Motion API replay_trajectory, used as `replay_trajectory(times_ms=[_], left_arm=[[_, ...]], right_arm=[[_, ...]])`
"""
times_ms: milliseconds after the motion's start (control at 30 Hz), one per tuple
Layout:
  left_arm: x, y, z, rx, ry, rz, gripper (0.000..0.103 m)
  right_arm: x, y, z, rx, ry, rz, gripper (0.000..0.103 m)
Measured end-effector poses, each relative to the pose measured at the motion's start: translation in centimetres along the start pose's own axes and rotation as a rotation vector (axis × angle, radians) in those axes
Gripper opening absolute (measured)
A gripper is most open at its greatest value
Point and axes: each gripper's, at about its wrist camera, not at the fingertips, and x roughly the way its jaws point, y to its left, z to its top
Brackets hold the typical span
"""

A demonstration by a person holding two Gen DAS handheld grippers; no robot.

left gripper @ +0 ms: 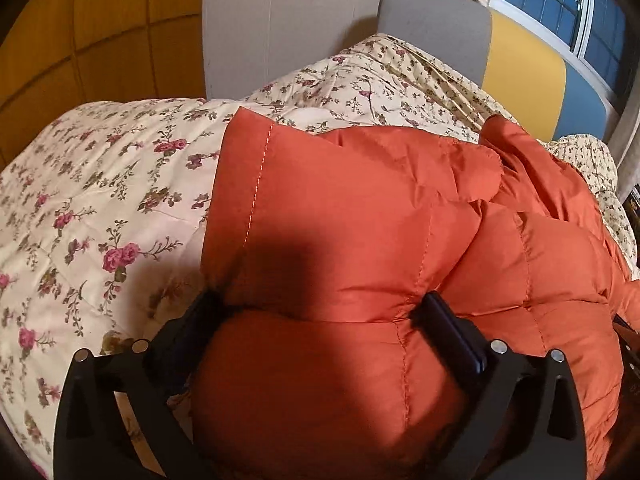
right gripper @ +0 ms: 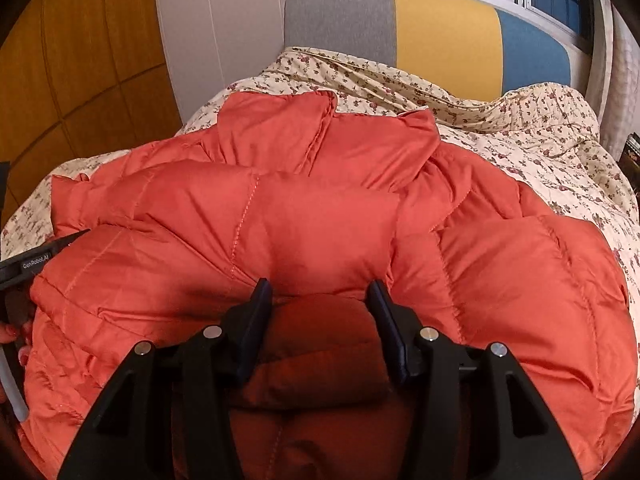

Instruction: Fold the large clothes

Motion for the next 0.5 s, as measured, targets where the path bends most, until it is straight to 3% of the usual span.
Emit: replay_trajectory(times_ms=[500], left_arm=[[-2.4, 1.1, -2.4, -0.064, -0.017, -0.031, 0.100]], right_arm=[[-1.1, 0.1, -0.9, -0.007, -0.004, 0.015, 0.052]])
